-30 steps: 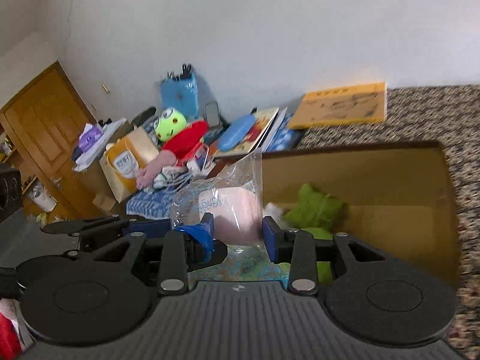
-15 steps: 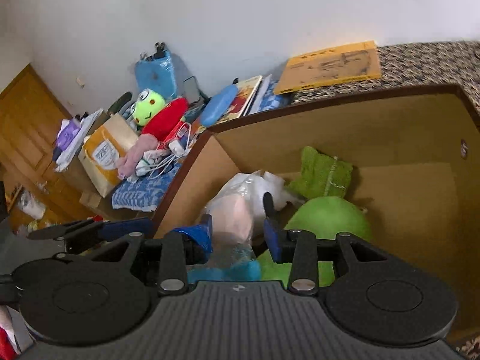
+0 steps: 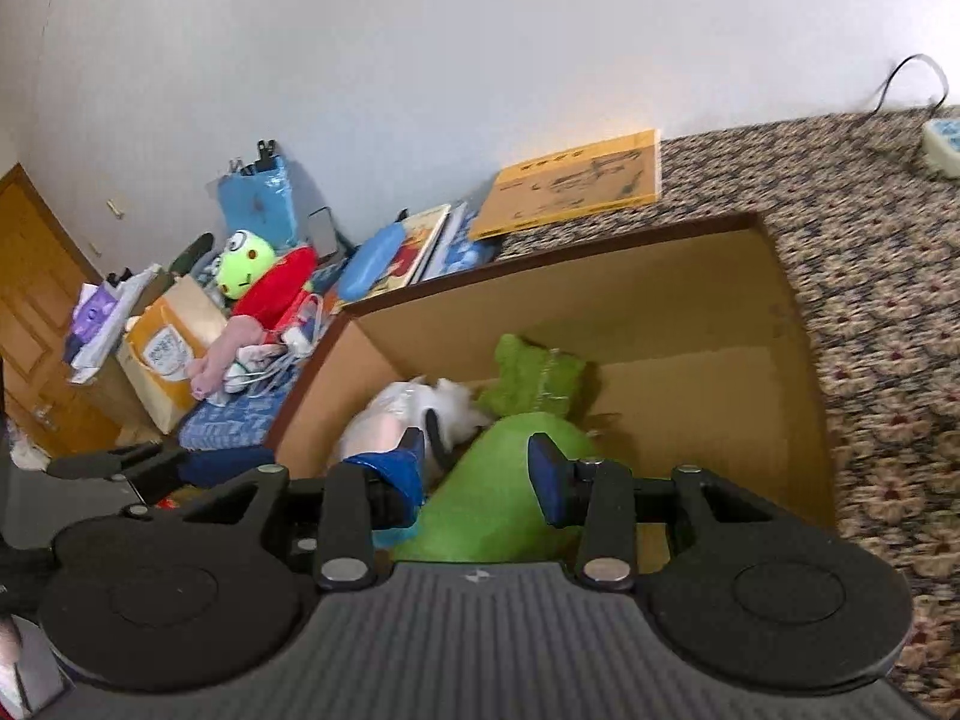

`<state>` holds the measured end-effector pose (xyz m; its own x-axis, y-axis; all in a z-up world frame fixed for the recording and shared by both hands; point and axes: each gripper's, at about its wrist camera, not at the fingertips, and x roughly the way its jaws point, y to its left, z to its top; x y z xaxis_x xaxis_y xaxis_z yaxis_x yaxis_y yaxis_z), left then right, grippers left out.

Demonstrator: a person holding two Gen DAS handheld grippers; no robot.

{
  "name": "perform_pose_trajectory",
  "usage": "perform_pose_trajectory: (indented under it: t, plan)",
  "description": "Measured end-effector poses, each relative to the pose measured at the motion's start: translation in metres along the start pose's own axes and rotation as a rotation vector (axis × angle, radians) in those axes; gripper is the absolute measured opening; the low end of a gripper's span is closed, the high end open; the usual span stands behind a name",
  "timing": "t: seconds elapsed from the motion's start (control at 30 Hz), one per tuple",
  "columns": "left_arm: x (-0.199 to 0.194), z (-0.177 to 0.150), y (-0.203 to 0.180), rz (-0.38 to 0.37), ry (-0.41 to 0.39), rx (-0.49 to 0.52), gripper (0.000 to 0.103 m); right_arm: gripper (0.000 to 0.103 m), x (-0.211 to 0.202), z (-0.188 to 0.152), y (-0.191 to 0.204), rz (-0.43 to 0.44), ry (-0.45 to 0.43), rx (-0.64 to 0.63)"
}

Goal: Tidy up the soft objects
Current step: 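Move the right tool back to the teal 'NICE TO MEET YOU' pouch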

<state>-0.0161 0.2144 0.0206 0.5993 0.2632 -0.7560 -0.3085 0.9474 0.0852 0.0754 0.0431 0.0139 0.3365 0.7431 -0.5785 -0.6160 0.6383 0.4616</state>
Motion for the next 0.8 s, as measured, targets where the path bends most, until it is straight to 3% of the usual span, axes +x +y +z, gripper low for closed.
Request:
perform_pose_trajectory:
  t: [0.5,0.8]
  plan:
    - [-0.026,0.01,-0.088,0.031,-0.008,0.039,0.071,0.022,-0.066,-0.004,-0.046,-0.018,-0.061,-0.014]
    - [-0.029,0.008,-0.133,0.045,0.026,0.031,0.072,0.022,-0.099,-0.011,-0.078,-0.037,-0.068,-0.018]
